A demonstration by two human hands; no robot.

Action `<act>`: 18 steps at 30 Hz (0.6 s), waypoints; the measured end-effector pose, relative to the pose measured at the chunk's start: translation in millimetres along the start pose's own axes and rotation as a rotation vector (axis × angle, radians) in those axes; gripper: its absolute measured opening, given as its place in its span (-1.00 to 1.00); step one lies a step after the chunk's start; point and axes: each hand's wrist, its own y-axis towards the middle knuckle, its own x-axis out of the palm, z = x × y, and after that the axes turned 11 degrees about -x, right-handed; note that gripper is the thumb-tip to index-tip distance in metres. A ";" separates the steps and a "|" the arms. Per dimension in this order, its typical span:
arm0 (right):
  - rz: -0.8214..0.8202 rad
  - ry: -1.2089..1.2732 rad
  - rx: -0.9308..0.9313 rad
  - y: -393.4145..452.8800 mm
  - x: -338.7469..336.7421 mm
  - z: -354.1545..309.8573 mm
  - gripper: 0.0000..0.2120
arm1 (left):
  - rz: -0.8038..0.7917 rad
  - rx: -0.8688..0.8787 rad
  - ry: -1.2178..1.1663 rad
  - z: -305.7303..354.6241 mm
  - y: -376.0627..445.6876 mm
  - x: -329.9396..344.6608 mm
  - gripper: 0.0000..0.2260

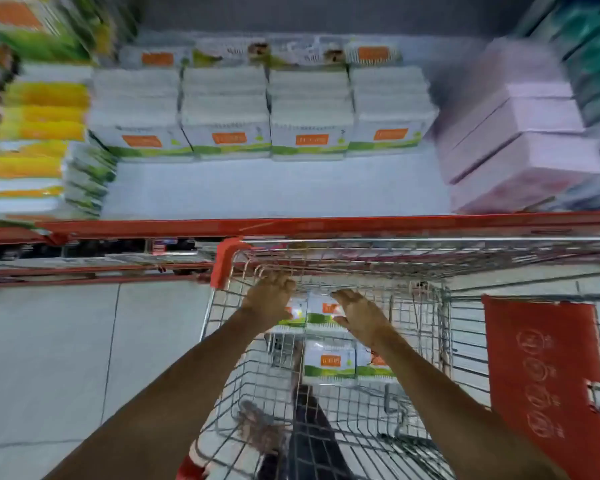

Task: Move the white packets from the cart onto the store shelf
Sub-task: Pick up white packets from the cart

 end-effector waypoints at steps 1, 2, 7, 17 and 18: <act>-0.034 0.005 0.024 4.2 5.2 3.8 -0.41 | -0.049 -0.040 0.001 1.1 7.1 7.2 -0.30; -0.044 0.026 0.030 11.6 8.8 10.5 -0.34 | -0.082 -0.070 -0.018 2.1 16.0 10.9 -0.25; -0.055 -0.049 0.015 24.3 24.1 23.5 -0.17 | -0.225 -0.136 -0.051 10.8 32.7 17.1 -0.38; 0.021 0.087 0.067 6.3 12.4 7.6 -0.36 | -0.121 -0.200 -0.151 11.5 3.1 13.2 -0.47; 0.040 0.063 0.047 -0.9 7.1 1.8 -0.37 | -0.090 -0.199 -0.180 10.4 -6.6 6.1 -0.46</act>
